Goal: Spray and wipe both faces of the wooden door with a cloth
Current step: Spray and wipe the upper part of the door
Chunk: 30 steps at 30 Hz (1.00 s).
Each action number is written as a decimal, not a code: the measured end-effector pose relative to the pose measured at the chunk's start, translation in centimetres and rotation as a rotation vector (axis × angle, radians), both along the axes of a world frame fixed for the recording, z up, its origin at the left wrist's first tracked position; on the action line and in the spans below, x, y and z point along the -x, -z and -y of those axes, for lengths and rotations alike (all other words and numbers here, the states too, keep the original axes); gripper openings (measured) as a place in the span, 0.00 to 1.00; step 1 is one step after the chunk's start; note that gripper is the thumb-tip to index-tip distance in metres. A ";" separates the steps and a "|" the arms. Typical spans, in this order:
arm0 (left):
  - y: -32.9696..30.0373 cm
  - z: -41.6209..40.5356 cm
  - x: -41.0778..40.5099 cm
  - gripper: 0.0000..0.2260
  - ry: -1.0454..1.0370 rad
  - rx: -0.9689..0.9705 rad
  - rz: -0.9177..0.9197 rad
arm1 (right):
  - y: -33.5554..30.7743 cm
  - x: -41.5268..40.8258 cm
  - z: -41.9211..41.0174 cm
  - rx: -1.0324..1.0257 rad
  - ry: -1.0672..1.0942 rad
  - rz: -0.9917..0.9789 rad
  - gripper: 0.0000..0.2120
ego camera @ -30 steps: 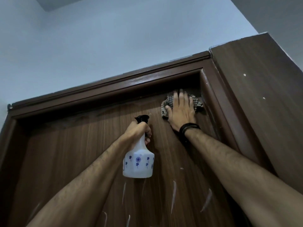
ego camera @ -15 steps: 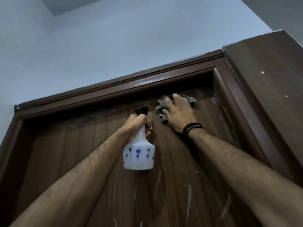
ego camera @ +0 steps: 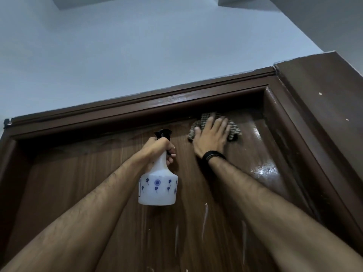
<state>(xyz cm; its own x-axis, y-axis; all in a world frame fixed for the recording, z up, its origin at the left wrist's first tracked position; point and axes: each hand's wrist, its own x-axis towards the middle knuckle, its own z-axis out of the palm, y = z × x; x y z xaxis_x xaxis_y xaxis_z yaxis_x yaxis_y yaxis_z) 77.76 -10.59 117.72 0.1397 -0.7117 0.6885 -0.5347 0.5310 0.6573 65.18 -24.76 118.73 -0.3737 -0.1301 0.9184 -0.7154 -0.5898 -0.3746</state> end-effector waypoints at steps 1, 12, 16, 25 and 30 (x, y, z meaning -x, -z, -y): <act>0.0 -0.4 -0.6 0.04 -0.008 0.010 -0.004 | 0.3 -2.1 -0.9 0.015 0.004 -0.032 0.34; 1.2 -1.2 -7.9 0.06 -0.094 -0.003 -0.132 | 0.3 -7.0 -2.2 0.235 0.006 -0.409 0.26; 1.1 -1.5 -8.6 0.10 -0.097 -0.017 -0.118 | 0.3 -5.3 -1.0 0.130 0.036 -0.131 0.26; 0.0 -4.8 -12.7 0.08 -0.087 0.045 -0.127 | 2.4 -16.1 -6.2 0.184 -0.040 -0.502 0.30; 0.0 -6.7 -16.9 0.06 -0.137 0.080 -0.178 | 0.9 -19.7 -7.5 0.236 -0.045 -0.567 0.27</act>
